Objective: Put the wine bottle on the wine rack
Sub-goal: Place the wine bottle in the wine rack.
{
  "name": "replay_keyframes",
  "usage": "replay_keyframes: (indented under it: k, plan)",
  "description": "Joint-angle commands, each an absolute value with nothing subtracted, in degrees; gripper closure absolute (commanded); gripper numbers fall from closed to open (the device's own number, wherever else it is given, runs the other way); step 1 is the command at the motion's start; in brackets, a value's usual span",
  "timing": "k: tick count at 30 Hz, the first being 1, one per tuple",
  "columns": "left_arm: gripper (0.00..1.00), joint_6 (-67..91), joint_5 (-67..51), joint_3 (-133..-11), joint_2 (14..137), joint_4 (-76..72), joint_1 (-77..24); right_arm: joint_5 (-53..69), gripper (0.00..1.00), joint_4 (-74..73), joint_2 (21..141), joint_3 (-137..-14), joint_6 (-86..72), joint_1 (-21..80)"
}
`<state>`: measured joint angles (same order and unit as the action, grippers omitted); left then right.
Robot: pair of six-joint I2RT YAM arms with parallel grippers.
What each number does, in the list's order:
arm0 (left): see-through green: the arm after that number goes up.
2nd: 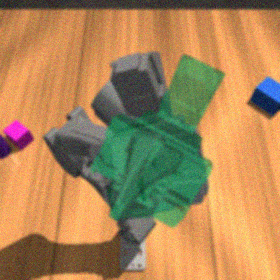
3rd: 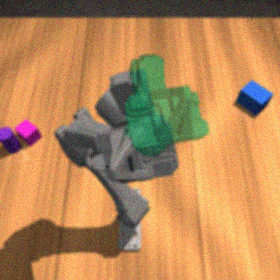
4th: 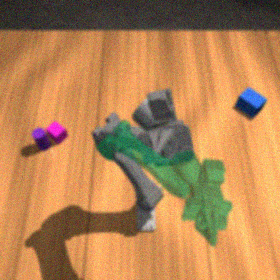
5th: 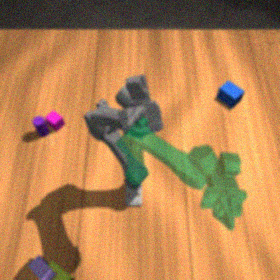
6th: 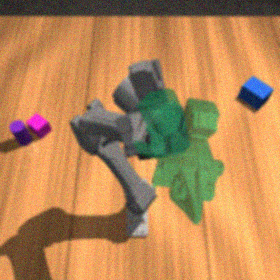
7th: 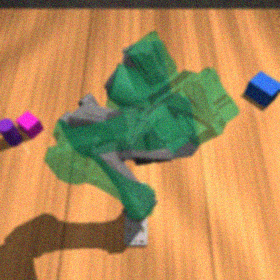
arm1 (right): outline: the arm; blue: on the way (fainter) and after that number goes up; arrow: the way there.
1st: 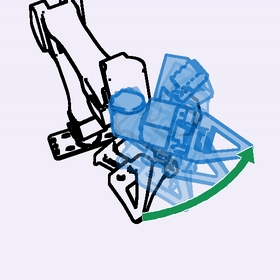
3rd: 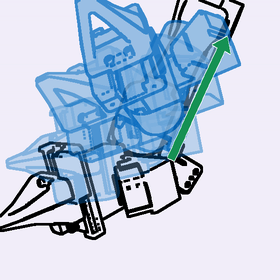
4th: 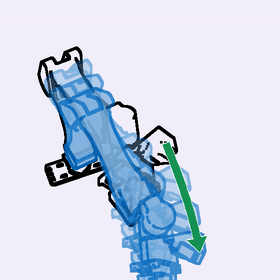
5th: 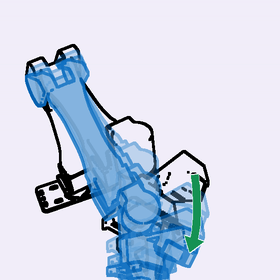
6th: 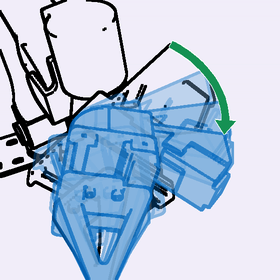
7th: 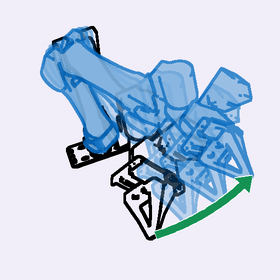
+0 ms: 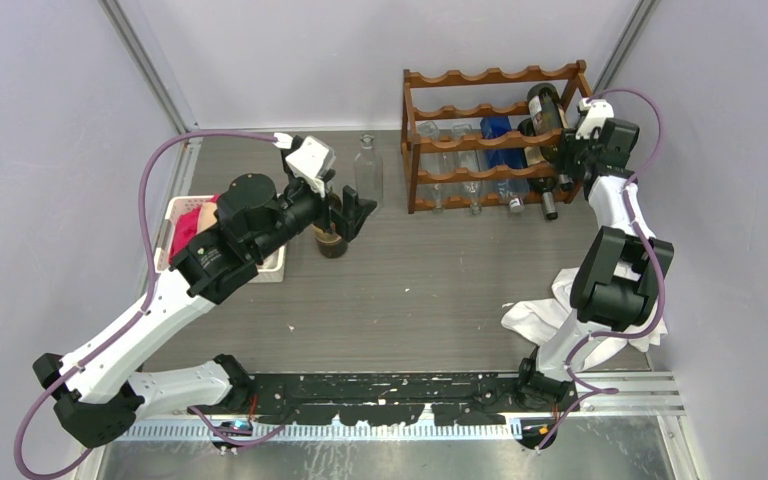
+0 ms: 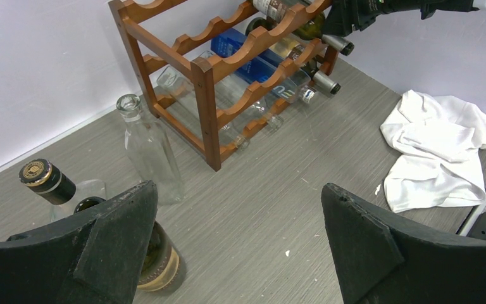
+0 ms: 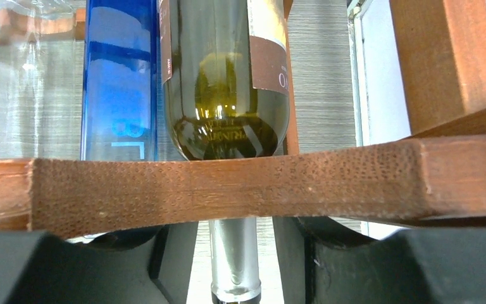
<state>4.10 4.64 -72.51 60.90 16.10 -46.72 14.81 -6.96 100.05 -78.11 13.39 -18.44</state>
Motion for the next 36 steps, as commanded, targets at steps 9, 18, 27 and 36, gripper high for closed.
replay_keyframes:
  k: [9,18,27,36]
  plan:
    - [0.00,4.7,3.4,-72.5,60.1,12.0,-46.3,19.9,0.33,-7.1,89.8,-75.9,16.5,-18.3]
    - [0.00,4.7,2.5,-72.1,58.2,11.3,-46.3,27.2,0.28,-22.2,79.0,-74.0,18.1,-19.5]
    - [0.00,5.4,2.5,-76.7,57.0,16.5,-46.3,57.5,0.00,-30.0,65.5,-65.7,5.6,-19.5]
    - [0.02,12.4,11.0,-80.1,53.1,35.7,-46.4,58.4,0.00,-34.9,61.8,-59.5,10.4,-18.6]
